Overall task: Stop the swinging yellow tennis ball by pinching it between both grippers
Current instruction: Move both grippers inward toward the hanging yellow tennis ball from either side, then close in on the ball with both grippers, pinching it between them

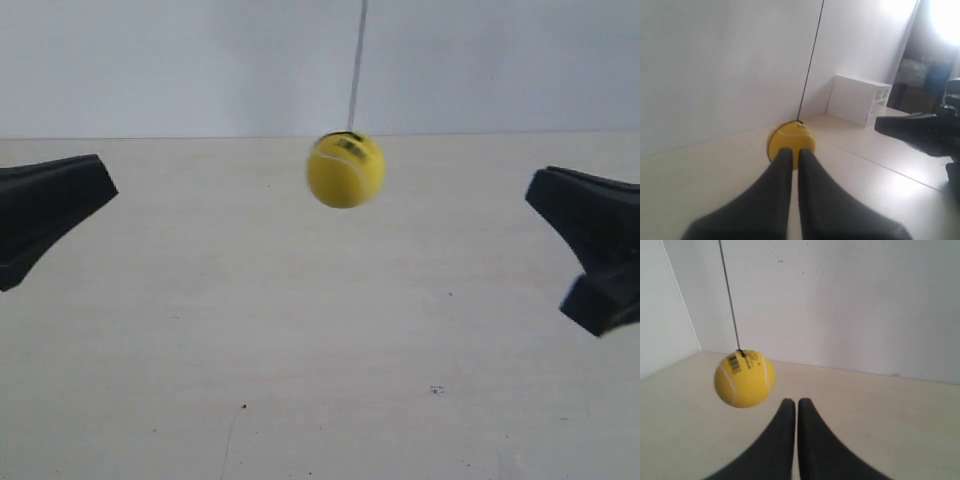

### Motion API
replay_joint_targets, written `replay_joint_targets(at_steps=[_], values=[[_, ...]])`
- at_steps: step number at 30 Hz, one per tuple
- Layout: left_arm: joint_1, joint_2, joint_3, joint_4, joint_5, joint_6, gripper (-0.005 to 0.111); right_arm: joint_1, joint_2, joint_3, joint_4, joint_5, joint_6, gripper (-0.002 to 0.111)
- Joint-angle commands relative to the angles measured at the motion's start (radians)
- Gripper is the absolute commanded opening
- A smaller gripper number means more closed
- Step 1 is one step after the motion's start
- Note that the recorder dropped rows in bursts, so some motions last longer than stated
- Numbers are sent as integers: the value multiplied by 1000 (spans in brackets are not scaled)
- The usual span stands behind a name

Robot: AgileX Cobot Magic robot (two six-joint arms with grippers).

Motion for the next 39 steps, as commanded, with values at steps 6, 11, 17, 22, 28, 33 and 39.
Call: replay_joint_targets(at_steps=[6,11,17,22,28,33,39], values=[[-174,269,-54,-203,1,312,5,2,368,-198,-229,-151,67,0],[-194,354,-100,-266,1,377,5,2,448,-227,-236,-165,-2,0],[-206,439,-173,-277,21,385,5,2,455,-269,-196,-160,-61,0],[-281,500,-214,-288,29,415,5,2,455,-305,-190,-54,-69,0],[-356,547,-257,-370,108,493,5,2,455,-305,-205,-10,-76,0],[-356,547,-278,-435,131,558,5,2,455,-305,-209,-11,-86,0],[-356,548,-329,-437,152,583,5,2,455,-305,-209,-33,-84,0]])
